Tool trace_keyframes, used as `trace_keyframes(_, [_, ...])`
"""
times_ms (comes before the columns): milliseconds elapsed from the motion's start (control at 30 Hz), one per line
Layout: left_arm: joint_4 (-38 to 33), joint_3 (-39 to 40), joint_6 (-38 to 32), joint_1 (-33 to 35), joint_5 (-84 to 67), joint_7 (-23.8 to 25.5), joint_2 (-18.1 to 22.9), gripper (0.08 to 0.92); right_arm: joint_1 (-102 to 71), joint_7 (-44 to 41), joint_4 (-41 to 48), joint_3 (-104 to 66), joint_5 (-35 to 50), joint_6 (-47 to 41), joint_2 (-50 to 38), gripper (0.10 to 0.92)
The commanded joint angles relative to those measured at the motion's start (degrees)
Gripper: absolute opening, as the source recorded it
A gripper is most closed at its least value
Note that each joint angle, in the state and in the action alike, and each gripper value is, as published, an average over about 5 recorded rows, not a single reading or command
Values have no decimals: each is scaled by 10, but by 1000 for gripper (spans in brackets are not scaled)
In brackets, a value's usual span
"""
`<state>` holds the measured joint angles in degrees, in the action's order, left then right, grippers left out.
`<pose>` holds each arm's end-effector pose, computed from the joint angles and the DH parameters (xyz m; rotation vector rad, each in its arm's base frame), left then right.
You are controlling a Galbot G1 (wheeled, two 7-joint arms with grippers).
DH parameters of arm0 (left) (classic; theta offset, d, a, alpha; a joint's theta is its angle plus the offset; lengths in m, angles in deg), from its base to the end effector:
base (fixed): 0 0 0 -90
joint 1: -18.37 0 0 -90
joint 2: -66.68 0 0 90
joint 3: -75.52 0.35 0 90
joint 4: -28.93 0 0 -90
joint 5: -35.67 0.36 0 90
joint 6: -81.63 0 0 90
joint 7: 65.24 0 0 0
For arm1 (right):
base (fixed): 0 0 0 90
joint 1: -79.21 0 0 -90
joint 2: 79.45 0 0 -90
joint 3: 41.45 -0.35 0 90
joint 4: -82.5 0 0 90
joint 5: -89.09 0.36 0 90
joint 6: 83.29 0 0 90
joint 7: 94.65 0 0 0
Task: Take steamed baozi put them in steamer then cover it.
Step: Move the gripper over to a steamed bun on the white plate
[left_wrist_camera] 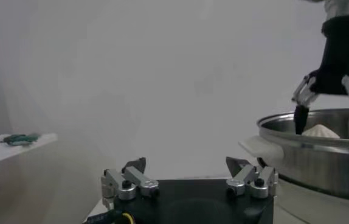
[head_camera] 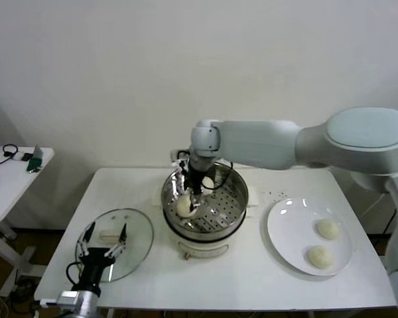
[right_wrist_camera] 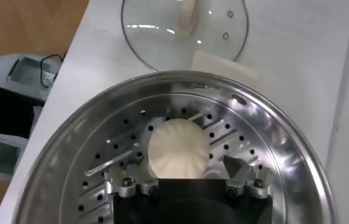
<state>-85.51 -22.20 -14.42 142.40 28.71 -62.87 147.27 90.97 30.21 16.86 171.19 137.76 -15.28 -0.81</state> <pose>0.1622 0.0763 -0.3402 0.0008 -3.0893 -0.1376 0.5678 0.1726 -0.0625 1.5559 -1.2820 1.3385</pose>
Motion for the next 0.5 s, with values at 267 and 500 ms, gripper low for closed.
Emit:
trace_keyframes(267, [3,2,3,-1,0,1,-2,823,153,-79,-167,64,-80,64,-284,823])
trace_keyframes(500, [2,-3,6,5,-5,3,-6,823,86,-79,-213,50,-232,76,-425,823])
